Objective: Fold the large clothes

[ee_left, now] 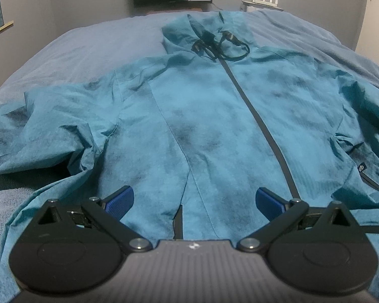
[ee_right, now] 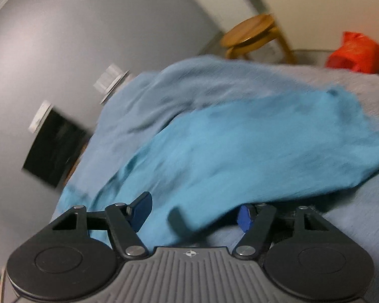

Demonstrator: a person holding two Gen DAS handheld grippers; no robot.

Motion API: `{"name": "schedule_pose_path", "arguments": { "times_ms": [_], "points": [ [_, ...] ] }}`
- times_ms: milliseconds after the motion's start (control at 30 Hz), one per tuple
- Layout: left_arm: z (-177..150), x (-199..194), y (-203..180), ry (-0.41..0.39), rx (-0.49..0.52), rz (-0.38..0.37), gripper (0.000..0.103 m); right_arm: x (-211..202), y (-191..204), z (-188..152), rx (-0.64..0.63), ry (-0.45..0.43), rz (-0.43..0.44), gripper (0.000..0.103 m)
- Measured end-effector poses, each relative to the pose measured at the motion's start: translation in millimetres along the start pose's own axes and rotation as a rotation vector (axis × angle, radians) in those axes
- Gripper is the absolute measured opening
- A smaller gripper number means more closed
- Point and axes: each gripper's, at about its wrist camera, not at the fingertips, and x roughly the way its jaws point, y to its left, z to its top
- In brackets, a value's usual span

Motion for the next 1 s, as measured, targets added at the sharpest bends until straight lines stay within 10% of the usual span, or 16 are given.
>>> {"name": "schedule_pose_path", "arguments": {
  "times_ms": [433, 733, 1000],
  "points": [
    [1.1, 4.3, 6.5, 0.007, -0.025, -0.034, 0.103, 10.9, -9.6, 62.4, 0.004, -0.261, -0.133, 0.019],
    [-0.4, 4.9, 17.4, -0.005, -0.095, -0.106, 0.103, -2.1, 142.4, 63.2, -0.420, -0.373, 0.154, 0.010],
    [-2.6, 10.5, 27.7, 0.004, -0.149, -0.137, 0.103, -1.4, 282.3, -36.5, -0.837, -0.367, 0.455, 0.010]
  ]
}}
